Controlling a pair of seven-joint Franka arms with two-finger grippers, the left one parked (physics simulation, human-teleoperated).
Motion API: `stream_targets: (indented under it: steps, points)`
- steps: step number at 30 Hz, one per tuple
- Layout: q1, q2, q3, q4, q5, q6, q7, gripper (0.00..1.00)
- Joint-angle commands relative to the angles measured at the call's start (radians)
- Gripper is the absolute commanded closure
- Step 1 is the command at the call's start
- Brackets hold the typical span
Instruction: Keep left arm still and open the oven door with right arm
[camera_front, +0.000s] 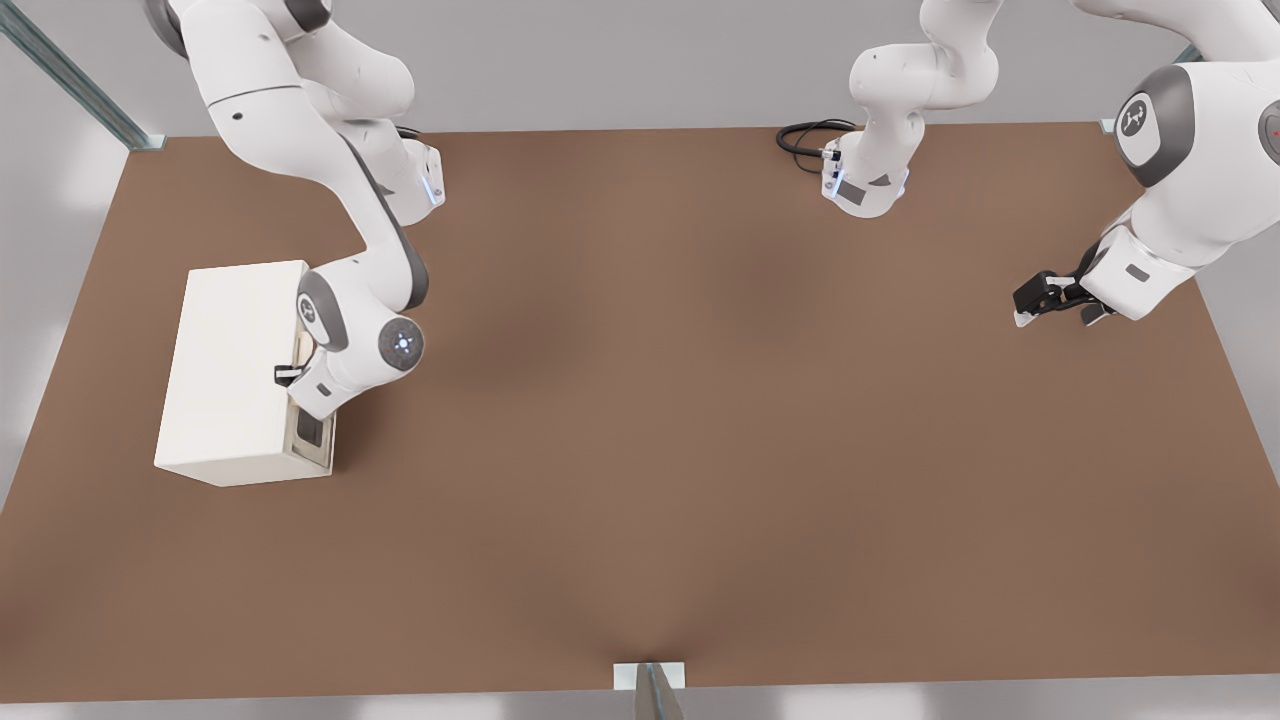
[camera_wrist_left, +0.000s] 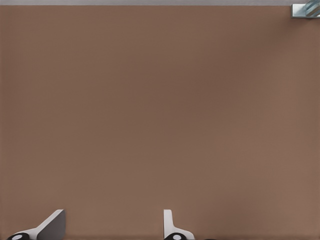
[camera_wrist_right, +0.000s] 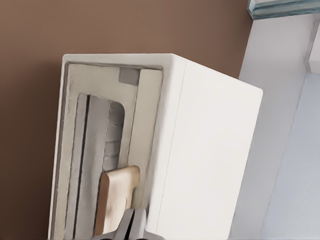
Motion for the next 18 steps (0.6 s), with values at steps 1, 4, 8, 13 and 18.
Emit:
stream_targets:
  steps: [1,4,8,13,18]
  points:
    - [0.000,0.002,0.001,-0.006,-0.001,0.028,0.120,1.00]
    - [0.000,0.003,-0.001,-0.013,-0.003,0.030,0.122,1.00]
    - [0.000,0.003,0.001,-0.021,-0.003,0.036,0.125,1.00]
    - [0.058,0.097,0.289,0.074,0.221,-0.154,0.537,1.00]
    - [0.052,0.210,0.288,0.488,0.448,-0.268,0.090,0.00]
